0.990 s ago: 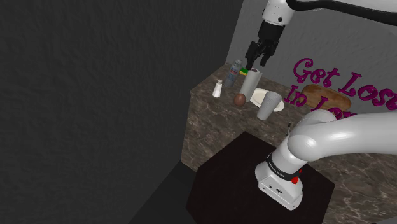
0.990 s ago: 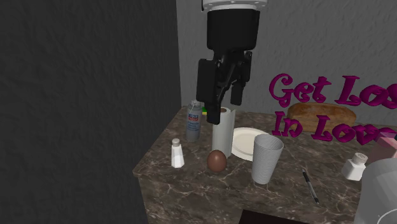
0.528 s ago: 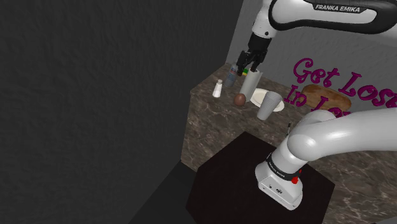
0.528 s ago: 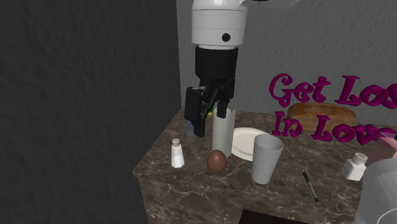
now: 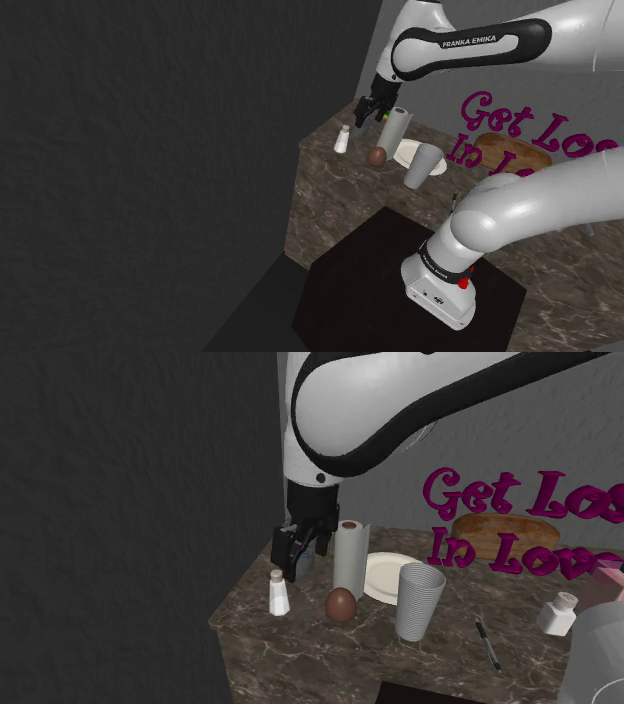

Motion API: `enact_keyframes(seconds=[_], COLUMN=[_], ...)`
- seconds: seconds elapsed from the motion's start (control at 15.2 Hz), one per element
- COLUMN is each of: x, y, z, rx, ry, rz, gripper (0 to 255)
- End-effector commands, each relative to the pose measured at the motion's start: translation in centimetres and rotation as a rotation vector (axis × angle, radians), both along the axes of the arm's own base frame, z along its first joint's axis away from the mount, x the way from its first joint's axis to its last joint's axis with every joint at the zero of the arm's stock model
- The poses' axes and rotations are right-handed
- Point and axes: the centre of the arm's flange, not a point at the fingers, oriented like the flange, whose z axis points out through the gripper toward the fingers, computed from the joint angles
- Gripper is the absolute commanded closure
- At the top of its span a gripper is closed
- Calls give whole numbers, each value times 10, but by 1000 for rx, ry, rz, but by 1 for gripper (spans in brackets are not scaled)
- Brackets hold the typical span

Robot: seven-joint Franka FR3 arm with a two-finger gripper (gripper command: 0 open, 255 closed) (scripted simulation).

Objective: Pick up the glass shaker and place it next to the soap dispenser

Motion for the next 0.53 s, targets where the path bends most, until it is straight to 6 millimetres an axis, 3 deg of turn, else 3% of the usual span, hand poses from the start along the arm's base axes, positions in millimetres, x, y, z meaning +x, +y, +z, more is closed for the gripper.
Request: enact_keyframes(seconds=[0.0, 0.46], x=[12, 64], y=[-8, -38], z=[-19, -81], rx=[-5, -19], ry=[-22, -88], rz=[-2, -8], gripper=[0, 0])
